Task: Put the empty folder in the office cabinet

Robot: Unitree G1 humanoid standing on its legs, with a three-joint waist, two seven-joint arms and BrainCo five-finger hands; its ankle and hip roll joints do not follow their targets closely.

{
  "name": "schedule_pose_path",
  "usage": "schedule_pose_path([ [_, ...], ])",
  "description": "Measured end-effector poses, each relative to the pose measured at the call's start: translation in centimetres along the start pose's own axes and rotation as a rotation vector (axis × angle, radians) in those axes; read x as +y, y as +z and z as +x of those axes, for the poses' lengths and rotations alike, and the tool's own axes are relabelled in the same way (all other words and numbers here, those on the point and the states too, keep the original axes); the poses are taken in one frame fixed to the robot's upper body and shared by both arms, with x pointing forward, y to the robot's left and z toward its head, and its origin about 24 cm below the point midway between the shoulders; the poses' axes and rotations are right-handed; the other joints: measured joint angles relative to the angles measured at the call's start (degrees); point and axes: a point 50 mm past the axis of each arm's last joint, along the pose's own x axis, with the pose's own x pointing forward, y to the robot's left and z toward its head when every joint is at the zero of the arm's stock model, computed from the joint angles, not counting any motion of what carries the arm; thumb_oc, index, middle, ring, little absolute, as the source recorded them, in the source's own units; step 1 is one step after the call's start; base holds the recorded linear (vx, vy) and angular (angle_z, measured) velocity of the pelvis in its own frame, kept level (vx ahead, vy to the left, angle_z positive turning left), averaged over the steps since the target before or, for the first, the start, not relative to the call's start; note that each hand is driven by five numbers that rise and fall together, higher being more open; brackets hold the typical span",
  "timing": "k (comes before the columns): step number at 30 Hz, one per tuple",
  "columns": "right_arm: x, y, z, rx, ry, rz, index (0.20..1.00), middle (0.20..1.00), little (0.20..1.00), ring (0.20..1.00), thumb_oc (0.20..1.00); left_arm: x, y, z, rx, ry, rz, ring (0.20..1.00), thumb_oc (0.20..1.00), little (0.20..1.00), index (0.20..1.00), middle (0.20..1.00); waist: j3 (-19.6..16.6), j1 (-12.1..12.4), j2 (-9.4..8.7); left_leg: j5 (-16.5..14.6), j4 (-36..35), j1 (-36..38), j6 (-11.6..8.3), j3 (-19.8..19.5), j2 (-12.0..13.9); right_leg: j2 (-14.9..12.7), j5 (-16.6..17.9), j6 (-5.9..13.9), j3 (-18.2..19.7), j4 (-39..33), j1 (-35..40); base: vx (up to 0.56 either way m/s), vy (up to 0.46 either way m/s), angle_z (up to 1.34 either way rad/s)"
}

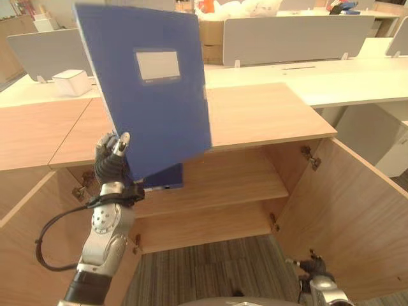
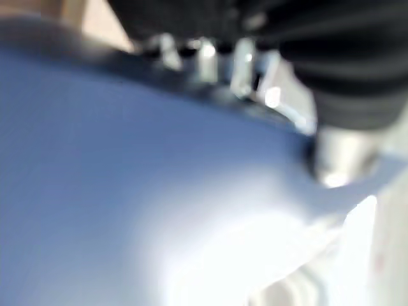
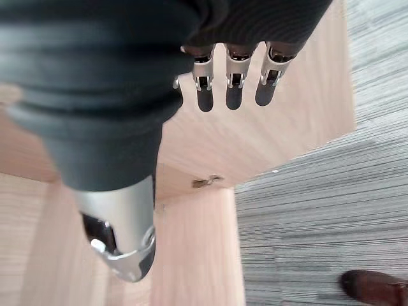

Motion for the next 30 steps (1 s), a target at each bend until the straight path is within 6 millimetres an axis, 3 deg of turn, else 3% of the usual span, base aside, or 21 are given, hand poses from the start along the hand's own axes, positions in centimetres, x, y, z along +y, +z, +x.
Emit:
schedule_pose_path([
  [6, -2.0, 6.3, -0.4, -0.249, 0.027, 0.139, 1.0, 1.0, 1.0, 1.0, 1.0, 0.5, -2.8, -2.8, 0.25, -0.082, -0.096, 0.2, 0.2, 0.2, 0.2, 0.2, 0.27, 0.05, 0.7, -0.02, -0.01, 0.18, 0.02, 0.06, -0.03, -0.02, 0.0, 0.01, 0.05, -0.01, 0.16, 0.0, 0.011, 0.0],
  [7, -3.6, 8.3, -0.7, -0.328, 0.003, 0.187, 1.0, 1.0, 1.0, 1.0, 1.0, 0.6, -3.1, -3.2, 0.307, -0.115, -0.107, 0.2, 0.2, 0.2, 0.2, 0.2, 0.36, 0.13, 0.67, -0.02, -0.01, 0.2, 0.02, 0.05, -0.03, -0.04, 0.03, 0.05, 0.05, 0.0, 0.22, 0.0, 0.0, 0.0],
  [12, -6.8, 12.9, -1.3, -0.467, -0.032, 0.26, 1.0, 1.0, 1.0, 1.0, 1.0, 0.8, -3.0, -3.2, 0.339, -0.15, -0.136, 0.2, 0.2, 0.2, 0.2, 0.2, 0.55, 0.26, 0.28, -0.04, -0.02, 0.23, 0.05, -0.06, -0.05, -0.06, 0.09, 0.13, 0.0, 0.0, 0.27, 0.0, 0.0, 0.0],
  [13, -8.3, 15.5, -1.8, -0.534, -0.036, 0.293, 1.0, 1.0, 1.0, 1.0, 1.0, 1.0, -2.6, -2.9, 0.356, -0.186, -0.111, 0.2, 0.2, 0.2, 0.2, 0.2, 0.55, 0.27, 0.28, -0.04, -0.02, 0.25, 0.04, -0.13, -0.05, -0.06, 0.11, 0.16, 0.0, 0.0, 0.31, 0.0, 0.0, 0.0],
  [16, -9.6, 18.5, -2.7, -0.635, -0.023, 0.365, 1.0, 1.0, 1.0, 1.0, 1.0, 0.8, -2.6, -3.0, 0.376, -0.223, -0.111, 0.2, 0.2, 0.2, 0.2, 0.2, 0.57, 0.33, 0.01, -0.02, -0.02, 0.26, 0.03, -0.17, -0.04, -0.04, 0.12, 0.16, -0.03, 0.0, 0.31, 0.0, 0.0, 0.0],
  [18, -9.4, 19.5, -3.0, -0.664, 0.021, 0.416, 1.0, 1.0, 1.0, 1.0, 1.0, 0.5, -2.5, -3.1, 0.387, -0.242, -0.109, 0.2, 0.2, 0.2, 0.2, 0.2, 0.75, 0.78, -0.34, -0.01, -0.01, 0.25, 0.02, -0.17, -0.04, -0.01, 0.12, 0.15, -0.04, 0.0, 0.3, 0.0, 0.0, 0.0],
  [23, -5.9, 21.7, -5.1, -0.773, 0.263, 0.486, 1.0, 1.0, 1.0, 1.0, 1.0, -0.3, -2.4, -3.3, 0.407, -0.288, -0.13, 0.2, 0.2, 0.2, 0.2, 0.2, 1.23, 1.51, -1.39, 0.0, 0.0, 0.21, 0.0, -0.14, -0.04, -0.02, 0.11, 0.14, -0.01, 0.01, 0.25, 0.0, 0.0, 0.0],
  [24, -4.4, 22.4, -6.0, -0.813, 0.352, 0.497, 1.0, 1.0, 1.0, 1.0, 1.0, -0.4, -2.4, -3.3, 0.408, -0.294, -0.132, 0.2, 0.2, 0.2, 0.2, 0.2, 1.24, 1.64, -1.58, -0.01, 0.0, 0.19, 0.01, -0.14, -0.05, -0.03, 0.09, 0.12, -0.01, 0.01, 0.24, 0.0, 0.0, 0.0],
  [30, -0.3, 23.1, -9.9, -0.922, 0.621, 0.508, 1.0, 1.0, 1.0, 1.0, 1.0, -0.7, -2.5, -3.4, 0.392, -0.267, -0.164, 0.2, 0.2, 0.2, 0.2, 0.2, 1.38, 1.86, -1.93, -0.06, 0.03, -0.13, 0.05, -0.24, -0.1, -0.07, 0.04, 0.05, -0.05, 0.04, -0.05, 0.0, 0.0, 0.0],
])
